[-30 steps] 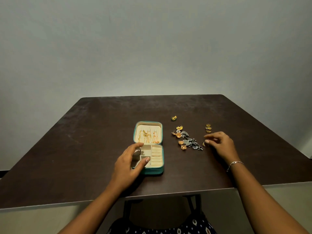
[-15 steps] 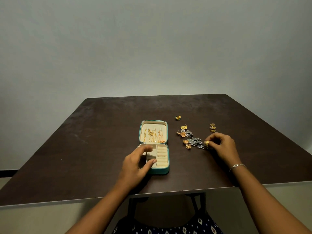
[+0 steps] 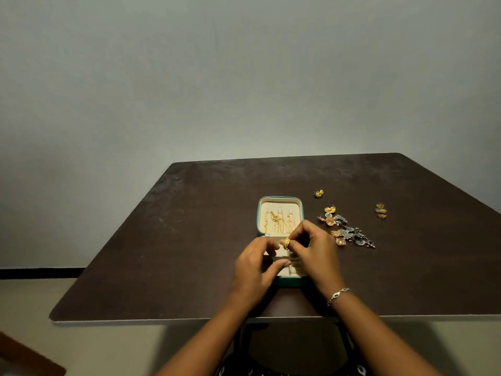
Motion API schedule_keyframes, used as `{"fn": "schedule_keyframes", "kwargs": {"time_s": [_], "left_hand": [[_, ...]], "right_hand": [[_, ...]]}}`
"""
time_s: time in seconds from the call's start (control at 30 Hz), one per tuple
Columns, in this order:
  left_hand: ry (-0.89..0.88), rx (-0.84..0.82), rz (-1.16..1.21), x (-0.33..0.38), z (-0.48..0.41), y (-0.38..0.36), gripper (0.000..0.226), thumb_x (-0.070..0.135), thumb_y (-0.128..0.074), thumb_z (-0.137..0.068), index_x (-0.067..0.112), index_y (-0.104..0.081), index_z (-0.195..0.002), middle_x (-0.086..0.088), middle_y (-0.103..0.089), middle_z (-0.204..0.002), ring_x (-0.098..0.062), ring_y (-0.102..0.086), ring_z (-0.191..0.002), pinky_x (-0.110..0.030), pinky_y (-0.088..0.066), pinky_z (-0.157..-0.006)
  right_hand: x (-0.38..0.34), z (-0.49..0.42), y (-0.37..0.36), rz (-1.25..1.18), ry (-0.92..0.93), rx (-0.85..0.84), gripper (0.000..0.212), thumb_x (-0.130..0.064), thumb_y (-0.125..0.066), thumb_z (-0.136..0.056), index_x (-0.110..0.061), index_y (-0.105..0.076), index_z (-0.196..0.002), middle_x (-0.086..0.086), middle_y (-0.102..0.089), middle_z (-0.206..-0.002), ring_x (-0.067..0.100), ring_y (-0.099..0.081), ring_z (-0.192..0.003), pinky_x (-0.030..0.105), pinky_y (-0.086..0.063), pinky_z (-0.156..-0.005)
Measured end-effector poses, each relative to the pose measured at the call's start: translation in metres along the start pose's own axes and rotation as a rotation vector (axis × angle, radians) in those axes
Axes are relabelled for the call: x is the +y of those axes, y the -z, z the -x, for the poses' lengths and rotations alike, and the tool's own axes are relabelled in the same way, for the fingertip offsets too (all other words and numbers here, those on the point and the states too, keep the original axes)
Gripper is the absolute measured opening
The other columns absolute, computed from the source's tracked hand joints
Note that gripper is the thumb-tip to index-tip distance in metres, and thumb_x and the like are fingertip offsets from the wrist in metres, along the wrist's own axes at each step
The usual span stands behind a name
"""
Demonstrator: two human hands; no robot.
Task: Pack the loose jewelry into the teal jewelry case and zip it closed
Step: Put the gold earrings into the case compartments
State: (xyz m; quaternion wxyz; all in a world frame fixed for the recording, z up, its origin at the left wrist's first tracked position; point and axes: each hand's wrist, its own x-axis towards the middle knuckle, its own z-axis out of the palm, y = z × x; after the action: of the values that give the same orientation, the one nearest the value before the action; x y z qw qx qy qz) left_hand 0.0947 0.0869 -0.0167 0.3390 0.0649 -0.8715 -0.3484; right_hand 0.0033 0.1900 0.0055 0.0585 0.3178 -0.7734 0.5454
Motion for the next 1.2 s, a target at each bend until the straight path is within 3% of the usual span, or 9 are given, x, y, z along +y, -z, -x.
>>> {"fn": "schedule_keyframes", "kwargs": {"time_s": [0.2,0.37,0.5,0.73,0.87,1.03,1.1,1.2], "left_hand": [[0.009,0.031,0.015,-0.003,-0.001,-0.002,0.018,0.032,-0.052,-0.082,0.014,-0.056,-0.084,0.019,-0.05,-0.082,-0.001,-0.052,-0.08,-0.009,-0.041,-0.065],[-0.017,-0.008,-0.005,-0.004,-0.001,-0.002,0.032,0.042,-0.052,-0.079,0.012,-0.057,-0.084,0.011,-0.054,-0.084,-0.001,-0.051,-0.079,-0.011,-0.042,-0.067],[-0.032,-0.001,-0.044,-0.004,-0.001,-0.002,0.013,0.024,-0.056,-0.081,0.012,-0.057,-0.083,0.01,-0.053,-0.084,-0.003,-0.049,-0.078,-0.013,-0.041,-0.066],[-0.025,0.002,-0.087,-0.003,-0.001,-0.002,0.002,0.01,-0.057,-0.086,0.011,-0.056,-0.084,0.007,-0.053,-0.085,-0.002,-0.048,-0.077,-0.012,-0.038,-0.065],[-0.04,-0.004,-0.115,-0.003,-0.002,-0.003,0.004,0.014,-0.054,-0.084,0.011,-0.057,-0.085,0.003,-0.056,-0.086,-0.006,-0.049,-0.079,-0.011,-0.037,-0.066],[-0.039,-0.01,-0.13,-0.004,-0.002,-0.003,0.001,0.011,-0.058,-0.086,0.01,-0.057,-0.087,0.003,-0.056,-0.088,-0.007,-0.05,-0.08,-0.014,-0.039,-0.066],[-0.031,-0.009,-0.126,-0.004,-0.002,-0.003,0.005,0.013,-0.06,-0.086,0.011,-0.057,-0.089,0.007,-0.053,-0.089,-0.007,-0.051,-0.081,-0.015,-0.04,-0.067],[-0.02,-0.015,-0.127,-0.002,-0.003,-0.002,0.013,0.017,-0.062,-0.085,0.013,-0.058,-0.097,0.011,-0.05,-0.094,-0.004,-0.05,-0.085,-0.011,-0.04,-0.069]], "right_hand": [[0.003,0.007,-0.004,-0.049,-0.042,-0.077,0.013,0.006,-0.066,-0.072,-0.005,-0.061,-0.066,-0.002,-0.063,-0.065,-0.001,-0.055,-0.064,0.008,-0.041,-0.056],[0.005,0.007,0.001,-0.077,-0.052,-0.07,0.012,0.006,-0.066,-0.073,-0.005,-0.063,-0.07,-0.002,-0.065,-0.069,-0.003,-0.058,-0.066,0.007,-0.043,-0.059],[0.005,0.009,0.0,-0.093,-0.056,-0.094,0.01,0.003,-0.067,-0.074,-0.005,-0.062,-0.071,-0.004,-0.064,-0.071,-0.002,-0.057,-0.067,0.007,-0.043,-0.059],[0.003,0.002,0.023,-0.095,0.063,-0.347,0.029,-0.004,-0.07,-0.076,-0.028,-0.064,-0.091,-0.003,-0.068,-0.089,0.006,-0.065,-0.083,0.02,-0.053,-0.075],[0.002,-0.003,0.027,0.084,0.23,-0.364,0.019,-0.008,-0.071,-0.076,-0.016,-0.07,-0.094,-0.006,-0.063,-0.091,0.005,-0.061,-0.084,0.015,-0.049,-0.072],[-0.001,-0.009,0.025,0.305,0.399,-0.391,0.012,-0.011,-0.07,-0.078,-0.011,-0.071,-0.089,0.003,-0.063,-0.091,0.013,-0.058,-0.081,0.025,-0.05,-0.07],[0.0,-0.013,0.026,0.308,0.394,-0.361,0.01,-0.01,-0.071,-0.077,-0.011,-0.071,-0.087,0.002,-0.063,-0.088,0.014,-0.059,-0.079,0.025,-0.049,-0.069],[0.007,-0.024,0.035,0.226,0.239,-0.255,0.01,-0.008,-0.072,-0.075,-0.012,-0.072,-0.084,-0.004,-0.061,-0.083,0.012,-0.058,-0.078,0.017,-0.044,-0.069]]}}
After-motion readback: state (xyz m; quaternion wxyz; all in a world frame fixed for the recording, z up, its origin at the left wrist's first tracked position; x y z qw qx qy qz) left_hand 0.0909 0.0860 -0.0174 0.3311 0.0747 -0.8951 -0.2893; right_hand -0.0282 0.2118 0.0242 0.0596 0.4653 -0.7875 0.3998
